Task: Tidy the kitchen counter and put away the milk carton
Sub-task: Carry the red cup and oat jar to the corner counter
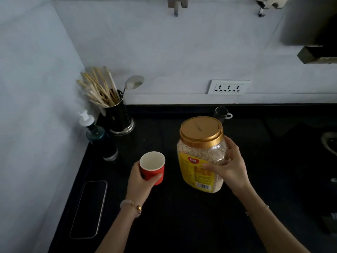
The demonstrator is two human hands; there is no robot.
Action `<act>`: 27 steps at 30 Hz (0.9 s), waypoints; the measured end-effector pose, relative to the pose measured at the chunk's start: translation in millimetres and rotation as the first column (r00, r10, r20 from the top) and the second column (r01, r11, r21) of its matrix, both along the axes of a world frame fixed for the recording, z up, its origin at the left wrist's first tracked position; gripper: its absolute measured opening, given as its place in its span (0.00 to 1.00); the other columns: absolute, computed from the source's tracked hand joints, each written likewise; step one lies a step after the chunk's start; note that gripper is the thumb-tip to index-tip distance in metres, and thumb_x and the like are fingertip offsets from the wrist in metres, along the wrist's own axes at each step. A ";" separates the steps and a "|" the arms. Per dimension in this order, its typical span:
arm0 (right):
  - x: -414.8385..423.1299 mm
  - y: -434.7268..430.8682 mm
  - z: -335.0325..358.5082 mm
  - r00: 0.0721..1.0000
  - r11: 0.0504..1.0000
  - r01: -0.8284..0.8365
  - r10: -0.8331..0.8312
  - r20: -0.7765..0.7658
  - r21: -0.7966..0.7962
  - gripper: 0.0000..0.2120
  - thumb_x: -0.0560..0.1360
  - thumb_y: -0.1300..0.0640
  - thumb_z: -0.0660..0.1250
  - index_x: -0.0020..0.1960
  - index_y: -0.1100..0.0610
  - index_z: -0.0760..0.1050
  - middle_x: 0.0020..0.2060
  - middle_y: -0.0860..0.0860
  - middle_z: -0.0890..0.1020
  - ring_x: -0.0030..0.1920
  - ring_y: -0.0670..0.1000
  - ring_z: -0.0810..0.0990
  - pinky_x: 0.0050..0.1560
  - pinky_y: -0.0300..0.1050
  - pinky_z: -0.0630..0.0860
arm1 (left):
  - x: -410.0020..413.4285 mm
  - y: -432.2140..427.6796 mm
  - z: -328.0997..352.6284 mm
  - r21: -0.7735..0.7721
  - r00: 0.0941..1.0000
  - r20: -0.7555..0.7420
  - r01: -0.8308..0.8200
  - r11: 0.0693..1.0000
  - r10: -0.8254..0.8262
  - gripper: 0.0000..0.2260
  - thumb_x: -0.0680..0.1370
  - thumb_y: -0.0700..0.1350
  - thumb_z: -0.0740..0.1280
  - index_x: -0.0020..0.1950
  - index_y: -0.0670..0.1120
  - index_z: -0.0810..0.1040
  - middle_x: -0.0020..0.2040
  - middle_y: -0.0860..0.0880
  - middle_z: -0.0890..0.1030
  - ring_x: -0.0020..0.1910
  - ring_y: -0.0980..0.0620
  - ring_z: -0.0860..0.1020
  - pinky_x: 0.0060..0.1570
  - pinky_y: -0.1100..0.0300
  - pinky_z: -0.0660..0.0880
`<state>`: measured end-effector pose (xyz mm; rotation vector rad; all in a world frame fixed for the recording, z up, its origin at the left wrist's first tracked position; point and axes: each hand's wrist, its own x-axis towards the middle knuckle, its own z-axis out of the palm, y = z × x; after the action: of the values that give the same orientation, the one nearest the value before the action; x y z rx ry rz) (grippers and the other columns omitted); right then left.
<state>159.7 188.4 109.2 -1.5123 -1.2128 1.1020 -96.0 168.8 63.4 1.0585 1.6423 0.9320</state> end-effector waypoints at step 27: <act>16.9 210.9 -18.8 0.959 0.959 -0.283 0.283 0.001 -0.014 0.47 0.62 0.68 0.77 0.73 0.48 0.56 0.59 0.40 0.71 0.55 0.28 0.71 0.41 0.22 0.74 | 3.7 186.2 -21.4 0.010 0.998 -0.048 -0.046 0.999 0.047 0.31 0.67 0.40 0.75 0.67 0.50 0.67 0.65 0.48 0.74 0.66 0.49 0.71 0.66 0.47 0.69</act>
<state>176.6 399.3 90.4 -1.3780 -1.4587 1.2963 -92.3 355.0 42.1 1.0601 1.7101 0.9516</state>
